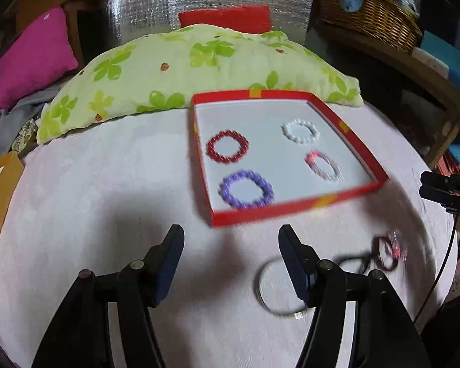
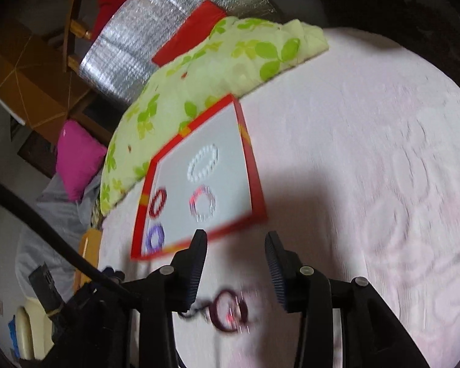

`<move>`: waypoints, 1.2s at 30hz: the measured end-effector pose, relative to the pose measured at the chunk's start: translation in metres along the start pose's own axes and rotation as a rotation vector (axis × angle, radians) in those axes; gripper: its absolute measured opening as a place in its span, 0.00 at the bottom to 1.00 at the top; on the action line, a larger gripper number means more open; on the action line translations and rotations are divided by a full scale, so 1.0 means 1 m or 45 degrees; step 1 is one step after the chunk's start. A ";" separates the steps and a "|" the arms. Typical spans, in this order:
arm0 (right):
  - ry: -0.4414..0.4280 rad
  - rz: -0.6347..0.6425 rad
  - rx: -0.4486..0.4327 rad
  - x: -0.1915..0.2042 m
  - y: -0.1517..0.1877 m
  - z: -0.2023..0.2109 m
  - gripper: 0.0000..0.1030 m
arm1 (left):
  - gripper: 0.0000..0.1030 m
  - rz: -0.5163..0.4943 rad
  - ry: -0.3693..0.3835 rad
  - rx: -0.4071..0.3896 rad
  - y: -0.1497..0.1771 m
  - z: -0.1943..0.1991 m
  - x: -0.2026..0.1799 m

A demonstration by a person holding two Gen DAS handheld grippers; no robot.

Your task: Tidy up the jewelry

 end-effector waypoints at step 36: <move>0.279 0.211 0.167 0.009 0.056 -0.037 0.15 | 0.66 -0.189 -0.008 -0.024 0.040 0.025 -0.036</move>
Point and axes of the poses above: each gripper's, at about its wrist camera, not at the fingertips, and z roughly against the way its jaws point, x to its left, y to its underside, the point moved 1 cm from there along -z, roughly the way its jaws point, and after that the axes turned 6 degrees about z, right-handed, at the moved point
